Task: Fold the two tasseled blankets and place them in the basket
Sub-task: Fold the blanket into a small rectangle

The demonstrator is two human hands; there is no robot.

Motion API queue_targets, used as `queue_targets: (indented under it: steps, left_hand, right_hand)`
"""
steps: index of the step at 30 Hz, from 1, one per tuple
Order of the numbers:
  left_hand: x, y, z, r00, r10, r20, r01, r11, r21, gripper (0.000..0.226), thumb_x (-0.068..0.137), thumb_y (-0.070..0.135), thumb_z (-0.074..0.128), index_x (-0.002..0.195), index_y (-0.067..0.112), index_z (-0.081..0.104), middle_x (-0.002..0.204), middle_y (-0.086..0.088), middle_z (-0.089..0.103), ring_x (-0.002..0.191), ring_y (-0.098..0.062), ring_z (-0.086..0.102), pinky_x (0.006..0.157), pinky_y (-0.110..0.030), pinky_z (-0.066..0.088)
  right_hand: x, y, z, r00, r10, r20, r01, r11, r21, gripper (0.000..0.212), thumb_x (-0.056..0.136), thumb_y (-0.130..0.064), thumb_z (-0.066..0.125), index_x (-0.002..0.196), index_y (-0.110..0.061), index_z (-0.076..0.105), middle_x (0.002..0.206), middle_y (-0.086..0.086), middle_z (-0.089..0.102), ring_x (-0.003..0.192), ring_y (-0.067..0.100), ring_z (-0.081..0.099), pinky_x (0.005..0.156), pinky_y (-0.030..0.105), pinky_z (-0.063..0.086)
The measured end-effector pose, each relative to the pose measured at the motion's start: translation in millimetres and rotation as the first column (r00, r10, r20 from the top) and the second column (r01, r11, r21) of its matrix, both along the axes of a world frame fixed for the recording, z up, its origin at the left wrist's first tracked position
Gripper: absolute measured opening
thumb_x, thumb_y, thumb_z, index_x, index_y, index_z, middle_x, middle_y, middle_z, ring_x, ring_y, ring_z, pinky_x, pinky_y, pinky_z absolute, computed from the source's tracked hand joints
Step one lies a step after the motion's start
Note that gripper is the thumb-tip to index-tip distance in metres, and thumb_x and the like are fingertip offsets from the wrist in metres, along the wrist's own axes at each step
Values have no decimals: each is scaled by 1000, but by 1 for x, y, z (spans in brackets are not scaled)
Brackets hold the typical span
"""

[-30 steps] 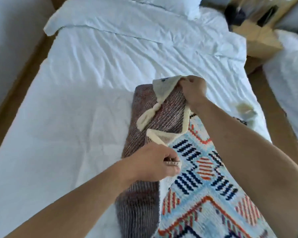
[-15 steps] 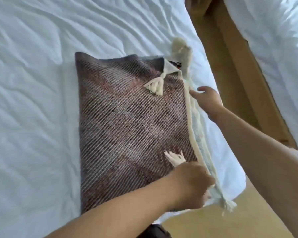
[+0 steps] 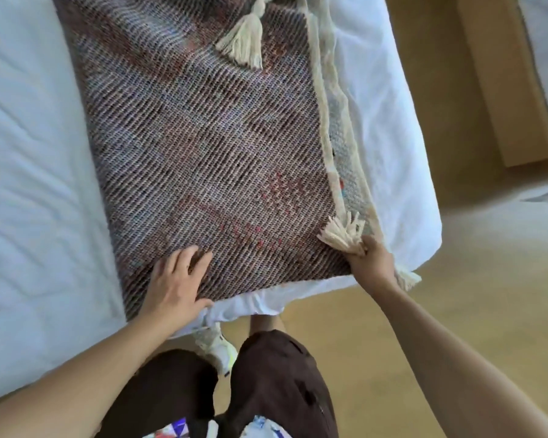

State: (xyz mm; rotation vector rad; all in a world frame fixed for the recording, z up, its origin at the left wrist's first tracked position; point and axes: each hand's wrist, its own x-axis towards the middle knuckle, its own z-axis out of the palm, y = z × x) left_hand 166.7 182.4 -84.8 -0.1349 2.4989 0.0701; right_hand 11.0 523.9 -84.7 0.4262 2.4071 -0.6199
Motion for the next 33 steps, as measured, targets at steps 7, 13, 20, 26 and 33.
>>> queue_targets:
  steps: [7,13,20,26,33]
  left_hand:
    - [39,-15,-1,978,133,-162,-143,989,-47,94,56,26,93,139,11,53,144,-23,43,128,-46,42,100,-65,40]
    - [64,-10,-16,791,572,-215,-541,820,190,103,65,43,91,149,18,36,162,-18,12,145,-41,20,114,-58,31]
    - [68,-22,-16,83,947,311,-732,-154,663,94,63,55,90,141,27,45,138,-3,62,120,-32,64,83,-45,58]
    - [78,-38,14,-6,956,292,-731,-204,652,35,90,9,73,117,19,54,126,-9,64,98,-26,66,67,-39,57]
    - [91,-43,39,511,848,143,-859,494,137,64,78,42,79,132,21,51,125,-14,60,114,-39,60,95,-44,52]
  right_hand:
    - [12,151,-53,813,-566,-140,573,819,16,57,48,-50,65,97,-22,64,93,11,75,96,40,73,80,49,59]
    - [13,67,2,992,7,-123,30,954,297,88,82,-44,75,153,-18,30,153,13,46,142,34,40,116,48,31]
    - [25,44,4,995,101,26,-104,983,154,33,96,-39,65,89,-8,55,85,11,60,99,39,64,73,38,44]
    - [55,82,23,946,213,-244,-143,950,277,36,95,-54,40,79,-22,38,83,19,65,83,42,61,79,51,51]
    - [52,79,30,928,316,198,-371,833,410,54,79,-58,56,113,-16,61,123,20,65,118,41,58,100,51,48]
